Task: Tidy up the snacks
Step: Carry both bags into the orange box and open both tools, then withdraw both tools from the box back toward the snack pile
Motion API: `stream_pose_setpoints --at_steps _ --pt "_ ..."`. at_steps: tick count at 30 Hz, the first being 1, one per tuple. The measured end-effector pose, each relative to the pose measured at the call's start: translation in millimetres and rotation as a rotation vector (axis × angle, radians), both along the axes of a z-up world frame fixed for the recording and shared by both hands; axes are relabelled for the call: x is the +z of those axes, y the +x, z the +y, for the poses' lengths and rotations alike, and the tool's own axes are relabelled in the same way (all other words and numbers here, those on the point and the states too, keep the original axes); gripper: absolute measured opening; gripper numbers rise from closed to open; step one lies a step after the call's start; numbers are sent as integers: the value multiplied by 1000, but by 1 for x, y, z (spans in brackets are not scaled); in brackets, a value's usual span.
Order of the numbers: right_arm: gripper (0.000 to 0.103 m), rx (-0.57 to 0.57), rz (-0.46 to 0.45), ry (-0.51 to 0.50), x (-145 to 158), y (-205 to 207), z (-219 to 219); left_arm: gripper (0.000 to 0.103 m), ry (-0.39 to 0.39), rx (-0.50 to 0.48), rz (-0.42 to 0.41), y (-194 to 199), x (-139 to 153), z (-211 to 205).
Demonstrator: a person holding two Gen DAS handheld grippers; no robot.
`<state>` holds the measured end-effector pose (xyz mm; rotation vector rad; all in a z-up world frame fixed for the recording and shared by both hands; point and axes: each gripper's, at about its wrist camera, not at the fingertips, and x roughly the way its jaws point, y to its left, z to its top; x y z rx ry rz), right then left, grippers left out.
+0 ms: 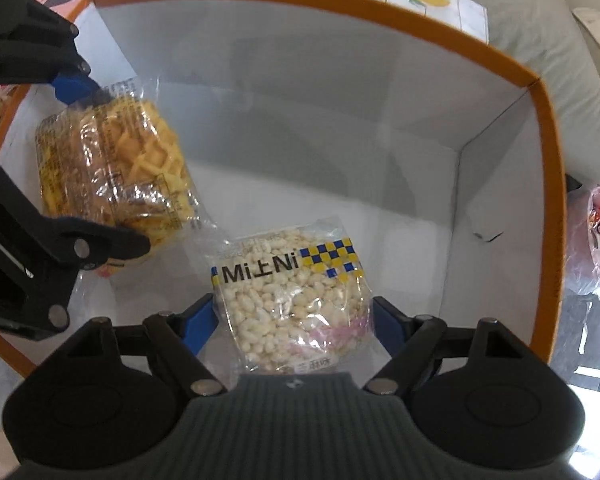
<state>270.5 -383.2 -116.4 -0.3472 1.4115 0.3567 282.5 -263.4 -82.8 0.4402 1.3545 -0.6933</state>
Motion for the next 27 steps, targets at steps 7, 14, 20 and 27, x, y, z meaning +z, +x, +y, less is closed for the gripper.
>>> stream_pose_setpoints --at_steps 7,14,20,27 --pt "84 -12 3 -6 6 -7 3 99 -27 48 28 3 4 10" --pt "88 -47 -24 19 25 -12 2 99 -47 64 7 -5 25 20" --pt "92 -113 -45 53 41 -17 -1 99 -75 71 -31 -16 49 26" --pt "92 -175 -102 67 69 -35 11 98 -92 100 -103 -35 78 53"
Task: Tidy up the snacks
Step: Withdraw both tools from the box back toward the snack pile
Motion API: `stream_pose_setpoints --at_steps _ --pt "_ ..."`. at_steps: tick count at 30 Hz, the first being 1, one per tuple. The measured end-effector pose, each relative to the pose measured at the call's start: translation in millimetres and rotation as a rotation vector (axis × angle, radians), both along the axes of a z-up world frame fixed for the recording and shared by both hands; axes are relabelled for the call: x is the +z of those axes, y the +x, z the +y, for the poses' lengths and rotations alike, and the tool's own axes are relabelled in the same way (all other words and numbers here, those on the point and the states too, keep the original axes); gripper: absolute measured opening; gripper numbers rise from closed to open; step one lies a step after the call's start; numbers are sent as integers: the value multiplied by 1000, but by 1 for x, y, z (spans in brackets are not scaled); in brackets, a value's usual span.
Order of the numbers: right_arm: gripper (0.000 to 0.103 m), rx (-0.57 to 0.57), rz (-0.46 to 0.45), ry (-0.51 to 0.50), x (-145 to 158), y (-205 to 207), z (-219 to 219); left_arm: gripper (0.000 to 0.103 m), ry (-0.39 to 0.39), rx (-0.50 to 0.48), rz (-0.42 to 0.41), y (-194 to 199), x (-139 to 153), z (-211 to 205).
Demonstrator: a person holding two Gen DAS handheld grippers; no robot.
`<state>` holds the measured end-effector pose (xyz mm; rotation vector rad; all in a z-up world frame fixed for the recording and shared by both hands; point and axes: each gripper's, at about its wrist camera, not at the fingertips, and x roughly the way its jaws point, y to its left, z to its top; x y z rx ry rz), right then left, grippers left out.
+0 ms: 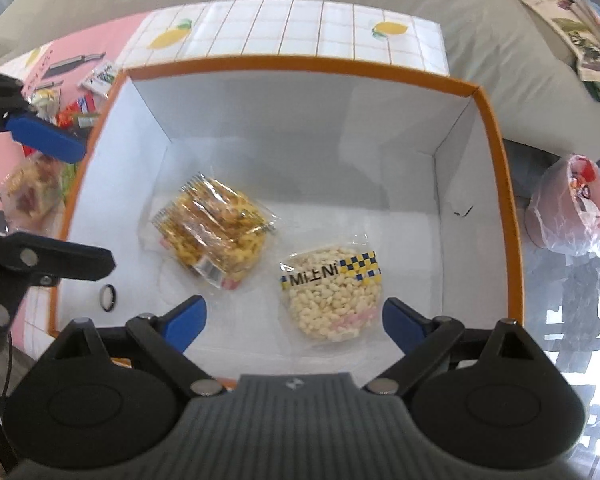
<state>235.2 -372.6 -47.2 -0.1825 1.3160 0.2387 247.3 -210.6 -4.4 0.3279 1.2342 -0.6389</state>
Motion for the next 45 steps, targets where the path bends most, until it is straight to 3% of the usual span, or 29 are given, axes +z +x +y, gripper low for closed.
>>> stream_pose_setpoints --at_steps 6,11,17,22,30,36,45 --pt "93 -62 -68 21 26 -22 21 97 -43 25 -78 -24 25 39" --pt "93 -115 -160 72 41 -45 43 96 -57 11 -229 -56 34 80" --pt "93 -121 -273 186 55 -81 83 93 -45 -21 -367 -96 18 142" --pt "93 -114 -326 221 53 -108 117 92 -39 43 -444 -121 -3 210" --pt "93 -146 -315 246 48 -128 168 92 131 69 -629 -153 -50 317" --pt "93 -190 -296 215 48 -126 201 92 277 -5 -746 -172 -86 385" --pt "93 -134 -271 116 43 -113 264 91 322 9 -724 -180 -119 465"
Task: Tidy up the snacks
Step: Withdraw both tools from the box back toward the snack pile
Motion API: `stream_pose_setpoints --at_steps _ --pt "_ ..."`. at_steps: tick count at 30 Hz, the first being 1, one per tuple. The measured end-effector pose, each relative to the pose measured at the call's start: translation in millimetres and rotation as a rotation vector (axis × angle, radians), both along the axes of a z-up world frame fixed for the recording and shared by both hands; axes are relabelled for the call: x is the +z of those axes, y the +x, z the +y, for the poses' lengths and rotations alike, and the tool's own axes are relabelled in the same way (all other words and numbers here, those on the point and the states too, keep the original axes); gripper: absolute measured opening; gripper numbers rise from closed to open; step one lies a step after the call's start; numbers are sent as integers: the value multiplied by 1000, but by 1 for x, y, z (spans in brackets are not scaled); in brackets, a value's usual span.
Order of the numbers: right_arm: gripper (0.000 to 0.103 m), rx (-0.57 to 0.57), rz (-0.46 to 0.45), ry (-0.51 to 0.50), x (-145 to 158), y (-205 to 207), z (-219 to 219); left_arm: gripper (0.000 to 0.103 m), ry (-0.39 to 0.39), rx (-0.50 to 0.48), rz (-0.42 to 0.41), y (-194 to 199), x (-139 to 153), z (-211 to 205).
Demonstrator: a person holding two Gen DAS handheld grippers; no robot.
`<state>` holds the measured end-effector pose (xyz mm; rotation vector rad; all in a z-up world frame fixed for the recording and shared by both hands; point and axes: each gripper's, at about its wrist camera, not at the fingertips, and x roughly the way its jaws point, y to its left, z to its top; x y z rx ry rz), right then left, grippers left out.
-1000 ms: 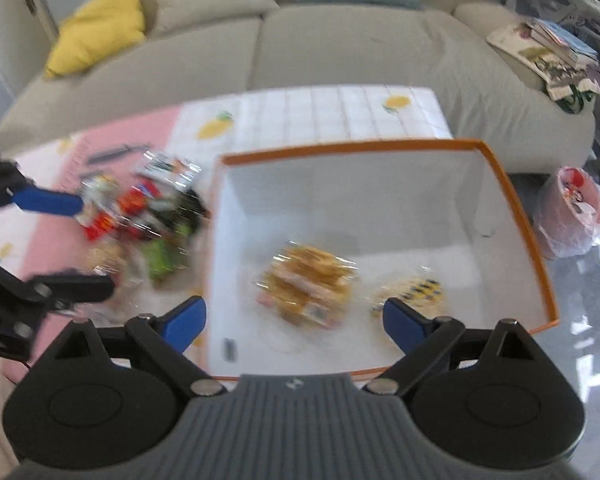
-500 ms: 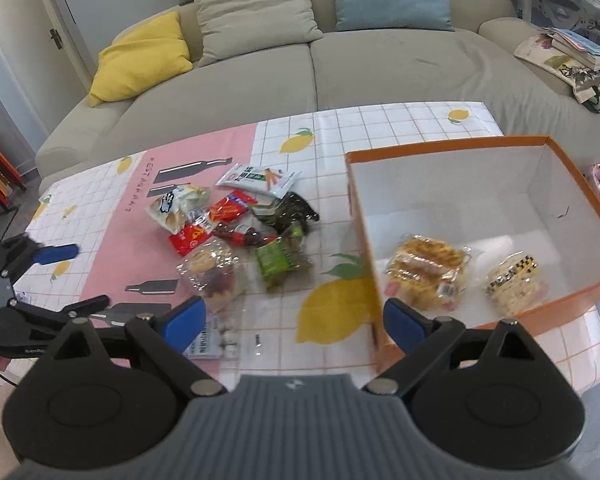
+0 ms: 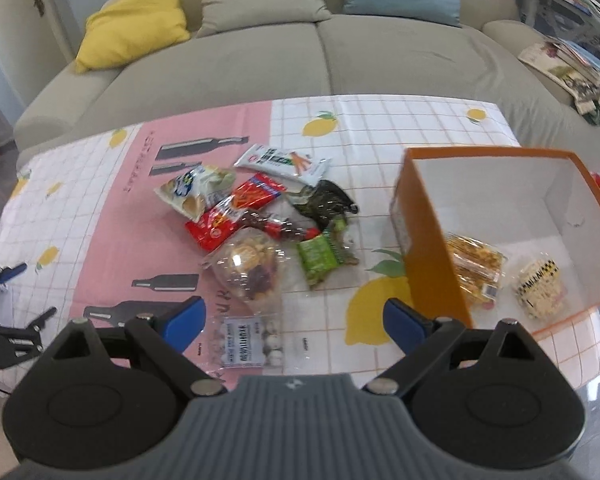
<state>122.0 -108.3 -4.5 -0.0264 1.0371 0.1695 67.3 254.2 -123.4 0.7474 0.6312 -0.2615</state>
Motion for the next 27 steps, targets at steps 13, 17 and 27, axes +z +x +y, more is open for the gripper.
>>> stream_pose_setpoints --at_steps 13,17,27 --pt "93 77 7 -30 -11 10 52 92 60 -42 -49 1 23 20" --pt "93 72 12 -35 -18 14 52 92 58 -37 -49 15 38 17" --pt "92 38 23 -53 -43 24 28 94 -74 -89 9 48 62 -33"
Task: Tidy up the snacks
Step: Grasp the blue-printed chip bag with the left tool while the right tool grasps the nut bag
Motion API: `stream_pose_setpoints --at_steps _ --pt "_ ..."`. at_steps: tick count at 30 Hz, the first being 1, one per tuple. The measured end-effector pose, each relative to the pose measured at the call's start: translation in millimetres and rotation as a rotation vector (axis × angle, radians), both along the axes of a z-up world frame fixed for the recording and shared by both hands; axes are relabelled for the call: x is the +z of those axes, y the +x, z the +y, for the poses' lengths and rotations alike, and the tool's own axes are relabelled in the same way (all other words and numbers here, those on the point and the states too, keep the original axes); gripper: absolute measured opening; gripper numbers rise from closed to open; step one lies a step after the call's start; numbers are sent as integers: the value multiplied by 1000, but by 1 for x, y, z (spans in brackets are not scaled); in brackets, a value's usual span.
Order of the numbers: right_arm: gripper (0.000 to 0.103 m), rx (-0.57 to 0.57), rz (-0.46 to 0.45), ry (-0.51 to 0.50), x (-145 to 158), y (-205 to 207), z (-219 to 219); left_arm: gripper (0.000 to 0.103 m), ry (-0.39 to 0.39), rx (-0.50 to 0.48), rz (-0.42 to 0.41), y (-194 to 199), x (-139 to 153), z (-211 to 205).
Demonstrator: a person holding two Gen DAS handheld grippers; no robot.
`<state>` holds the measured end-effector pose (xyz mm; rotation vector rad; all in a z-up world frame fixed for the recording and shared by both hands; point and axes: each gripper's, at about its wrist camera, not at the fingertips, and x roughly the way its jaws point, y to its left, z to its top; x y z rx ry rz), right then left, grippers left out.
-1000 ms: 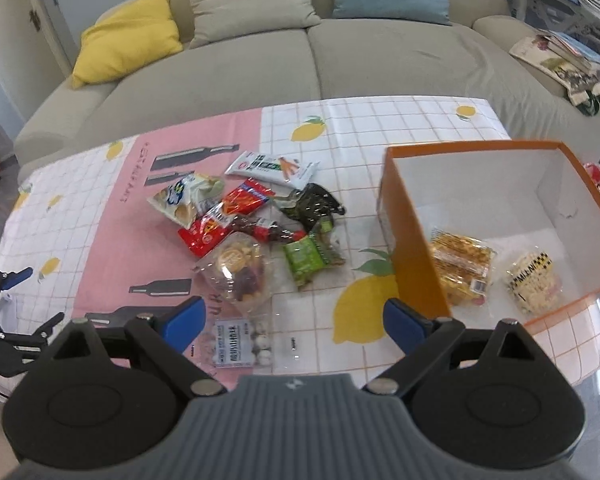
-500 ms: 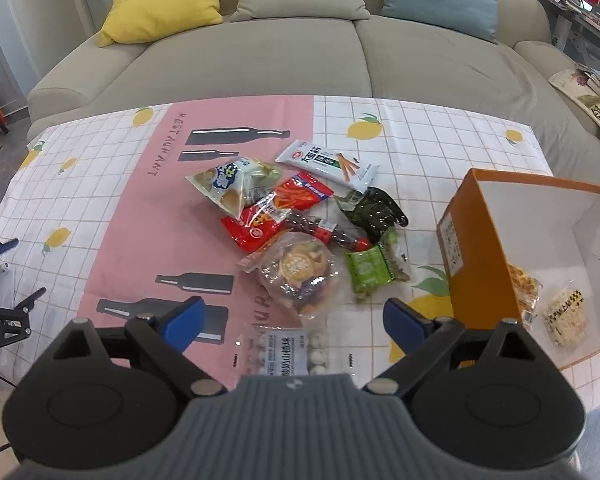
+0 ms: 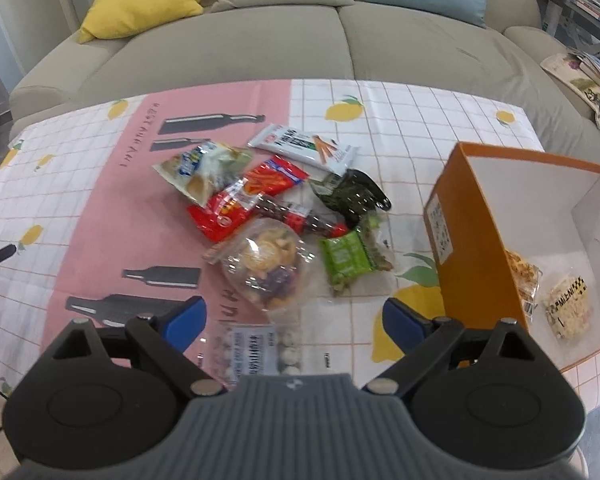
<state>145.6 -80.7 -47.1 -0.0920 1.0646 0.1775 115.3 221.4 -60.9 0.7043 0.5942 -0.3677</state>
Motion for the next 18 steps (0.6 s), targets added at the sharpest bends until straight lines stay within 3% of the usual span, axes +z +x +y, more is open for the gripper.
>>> stream_pose_setpoints --at_steps 4,7,12,18 --pt "88 12 -14 -20 -9 5 -8 94 -42 -61 41 15 6 -25" --pt "76 32 -23 -30 -14 9 -10 94 -66 -107 77 30 10 -45" --pt "76 80 -16 -8 -24 19 -8 94 -131 -116 192 68 21 -74" --pt "79 228 -30 -41 -39 37 13 95 -134 -102 272 106 21 -99"
